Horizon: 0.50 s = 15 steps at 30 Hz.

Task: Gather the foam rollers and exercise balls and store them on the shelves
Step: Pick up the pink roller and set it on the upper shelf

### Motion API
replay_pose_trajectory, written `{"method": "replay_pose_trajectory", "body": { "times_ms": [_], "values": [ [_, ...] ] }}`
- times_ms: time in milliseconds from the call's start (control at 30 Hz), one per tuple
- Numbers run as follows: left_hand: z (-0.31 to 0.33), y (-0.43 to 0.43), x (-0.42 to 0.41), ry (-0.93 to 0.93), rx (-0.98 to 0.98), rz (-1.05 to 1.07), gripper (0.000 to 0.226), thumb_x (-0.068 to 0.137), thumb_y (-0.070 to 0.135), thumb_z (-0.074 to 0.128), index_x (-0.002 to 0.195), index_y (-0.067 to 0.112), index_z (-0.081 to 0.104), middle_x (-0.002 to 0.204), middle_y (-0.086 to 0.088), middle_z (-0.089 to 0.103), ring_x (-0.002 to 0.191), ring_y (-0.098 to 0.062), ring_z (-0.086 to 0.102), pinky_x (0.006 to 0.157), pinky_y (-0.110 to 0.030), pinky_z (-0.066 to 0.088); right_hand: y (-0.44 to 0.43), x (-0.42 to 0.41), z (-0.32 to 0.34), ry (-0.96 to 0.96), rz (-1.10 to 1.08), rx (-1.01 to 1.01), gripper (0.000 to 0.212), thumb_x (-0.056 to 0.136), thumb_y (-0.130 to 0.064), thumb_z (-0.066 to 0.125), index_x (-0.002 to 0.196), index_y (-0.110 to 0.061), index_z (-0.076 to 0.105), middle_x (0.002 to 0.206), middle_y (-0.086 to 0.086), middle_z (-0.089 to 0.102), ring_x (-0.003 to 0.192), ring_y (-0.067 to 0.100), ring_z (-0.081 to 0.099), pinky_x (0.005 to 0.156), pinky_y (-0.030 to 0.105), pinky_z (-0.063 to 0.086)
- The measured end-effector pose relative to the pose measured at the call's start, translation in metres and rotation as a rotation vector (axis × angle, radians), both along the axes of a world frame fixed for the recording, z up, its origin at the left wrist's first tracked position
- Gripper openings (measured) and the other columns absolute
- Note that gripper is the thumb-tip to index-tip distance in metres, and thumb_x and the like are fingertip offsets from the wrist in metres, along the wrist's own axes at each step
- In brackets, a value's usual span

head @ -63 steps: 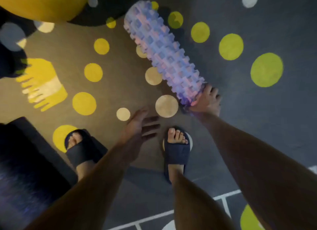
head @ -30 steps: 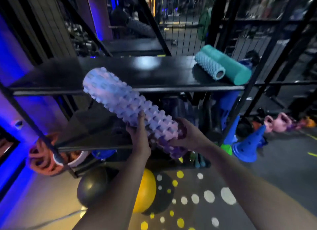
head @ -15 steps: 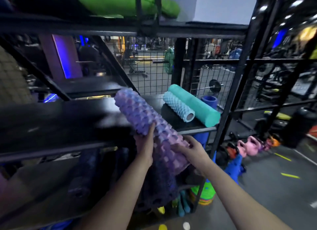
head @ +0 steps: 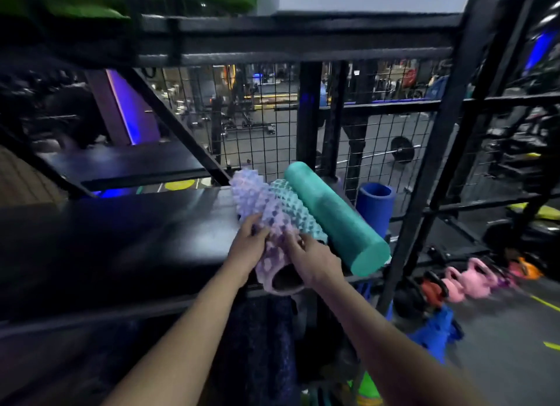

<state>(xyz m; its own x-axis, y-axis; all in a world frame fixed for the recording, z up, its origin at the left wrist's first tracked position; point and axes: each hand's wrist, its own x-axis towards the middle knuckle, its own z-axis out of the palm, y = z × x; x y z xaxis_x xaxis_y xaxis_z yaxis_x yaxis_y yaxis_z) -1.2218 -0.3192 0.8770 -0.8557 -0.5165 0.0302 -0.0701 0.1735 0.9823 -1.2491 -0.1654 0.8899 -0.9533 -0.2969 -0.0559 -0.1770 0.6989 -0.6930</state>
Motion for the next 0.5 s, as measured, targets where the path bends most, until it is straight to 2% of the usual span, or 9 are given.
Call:
{"method": "replay_pose_trajectory", "body": {
  "times_ms": [100, 167, 233, 333, 400, 500],
  "values": [
    [-0.023, -0.003, -0.004, -0.106, -0.167, 0.046, 0.039, 0.105, 0.039, 0.041, 0.143, 0.040, 0.043, 0.147, 0.001, 0.054, 0.122, -0.021, 0.058, 0.103, -0.030, 0.044, -0.008, -0.012, -0.024, 0.054, 0.085, 0.082, 0.085, 0.080, -0.082, 0.018, 0.134, -0.027, 0.053, 0.124, 0.014, 0.061, 0.117, 0.039, 0.058, 0.093, 0.044, 0.044],
    [-0.032, -0.003, 0.000, -0.123, -0.239, 0.044, 0.042, 0.106, 0.045, 0.035, 0.148, 0.043, 0.039, 0.151, 0.008, 0.048, 0.135, -0.019, 0.050, 0.108, -0.028, 0.036, -0.011, -0.011, -0.031, 0.075, 0.036, 0.011, 0.080, 0.082, -0.077, 0.022, 0.127, -0.021, 0.056, 0.121, 0.014, 0.061, 0.117, 0.037, 0.057, 0.093, 0.044, 0.045],
    [-0.034, -0.003, 0.000, -0.096, -0.227, 0.043, 0.042, 0.107, 0.043, 0.036, 0.148, 0.044, 0.039, 0.151, 0.013, 0.046, 0.137, -0.011, 0.046, 0.109, -0.024, 0.033, -0.009, -0.011, -0.034, 0.114, -0.022, -0.053, 0.069, 0.086, -0.070, 0.029, 0.118, -0.017, 0.060, 0.118, 0.015, 0.063, 0.115, 0.036, 0.057, 0.094, 0.043, 0.046],
    [-0.033, 0.000, 0.003, -0.060, -0.179, 0.028, 0.042, 0.108, 0.036, 0.038, 0.149, 0.042, 0.040, 0.147, 0.019, 0.043, 0.134, 0.002, 0.039, 0.107, -0.016, 0.028, -0.008, -0.012, -0.037, 0.129, -0.008, -0.078, 0.052, 0.094, -0.057, 0.038, 0.115, -0.015, 0.059, 0.116, 0.015, 0.062, 0.115, 0.036, 0.055, 0.093, 0.043, 0.045],
    [-0.034, 0.002, 0.005, -0.030, -0.125, 0.033, 0.042, 0.108, 0.034, 0.040, 0.150, 0.041, 0.041, 0.146, 0.020, 0.042, 0.134, 0.002, 0.039, 0.108, -0.015, 0.029, -0.009, -0.011, -0.037, 0.136, -0.005, -0.069, 0.055, 0.093, -0.057, 0.036, 0.115, -0.012, 0.058, 0.119, 0.016, 0.060, 0.117, 0.036, 0.053, 0.093, 0.043, 0.044],
    [-0.031, 0.009, 0.009, -0.022, -0.138, 0.092, 0.041, 0.107, 0.037, 0.042, 0.148, 0.039, 0.045, 0.146, 0.017, 0.048, 0.132, 0.000, 0.045, 0.106, -0.017, 0.034, -0.009, -0.006, -0.033, 0.126, -0.019, -0.093, 0.074, 0.080, -0.065, 0.021, 0.117, -0.011, 0.057, 0.122, 0.018, 0.059, 0.119, 0.038, 0.053, 0.094, 0.046, 0.045]
  ]
}}
